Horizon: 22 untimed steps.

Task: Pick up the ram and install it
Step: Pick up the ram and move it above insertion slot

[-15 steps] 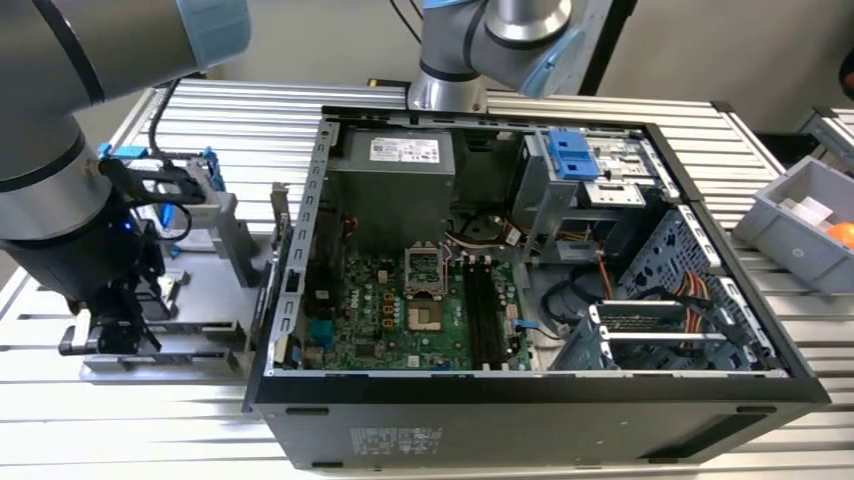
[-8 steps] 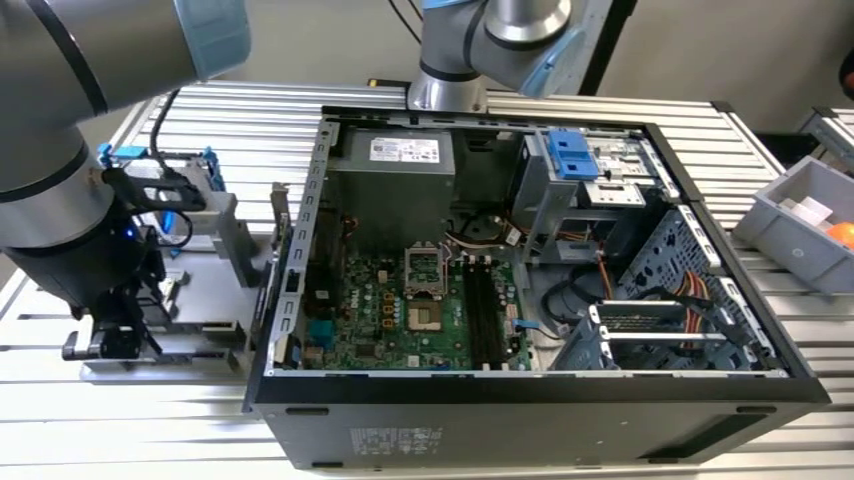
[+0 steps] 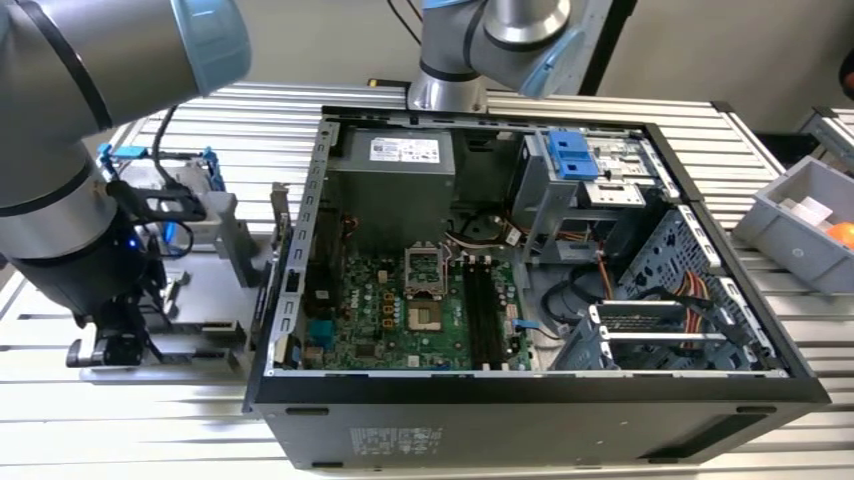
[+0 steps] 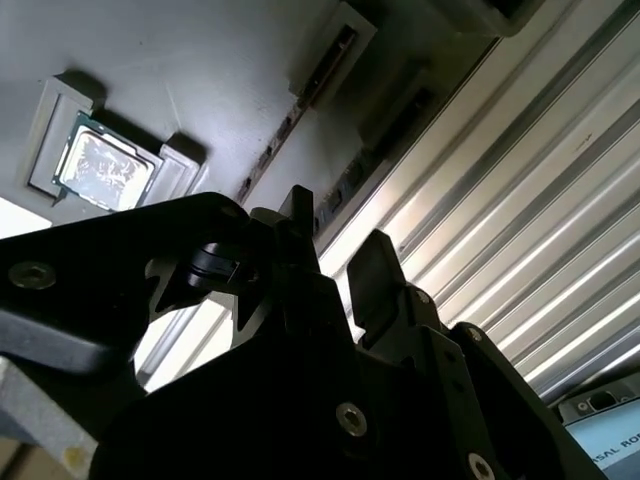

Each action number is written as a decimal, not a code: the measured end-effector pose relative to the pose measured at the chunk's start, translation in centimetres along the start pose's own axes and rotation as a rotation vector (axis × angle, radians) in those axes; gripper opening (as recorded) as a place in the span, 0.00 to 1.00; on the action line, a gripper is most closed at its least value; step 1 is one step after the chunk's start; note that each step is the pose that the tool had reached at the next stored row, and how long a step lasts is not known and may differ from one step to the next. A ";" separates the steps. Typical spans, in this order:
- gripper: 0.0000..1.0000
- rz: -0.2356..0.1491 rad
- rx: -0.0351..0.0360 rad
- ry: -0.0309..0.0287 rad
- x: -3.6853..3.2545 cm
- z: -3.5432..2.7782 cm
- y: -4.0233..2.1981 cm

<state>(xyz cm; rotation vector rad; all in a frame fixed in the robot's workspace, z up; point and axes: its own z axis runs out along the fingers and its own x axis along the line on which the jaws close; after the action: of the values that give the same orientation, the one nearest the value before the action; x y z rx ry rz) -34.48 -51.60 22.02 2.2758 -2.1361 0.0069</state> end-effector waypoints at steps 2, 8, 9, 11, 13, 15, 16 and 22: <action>1.00 -0.002 0.0000 0.0014 0.00 0.27 0.03; 1.00 -0.006 -0.0002 0.0052 -0.03 1.10 0.30; 1.00 -0.006 -0.0003 0.0059 -0.04 1.24 0.36; 1.00 -0.008 -0.0002 0.0072 -0.05 1.55 0.45; 1.00 -0.009 -0.0003 0.0085 -0.06 1.84 0.54; 1.00 -0.010 -0.0003 0.0093 -0.07 2.15 0.63; 1.00 -0.011 -0.0004 0.0098 -0.08 2.29 0.67; 1.00 -0.012 -0.0005 0.0108 -0.10 2.94 0.78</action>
<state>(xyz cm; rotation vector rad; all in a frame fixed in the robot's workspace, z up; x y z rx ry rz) -35.30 -51.60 19.08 2.2834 -2.1165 0.0184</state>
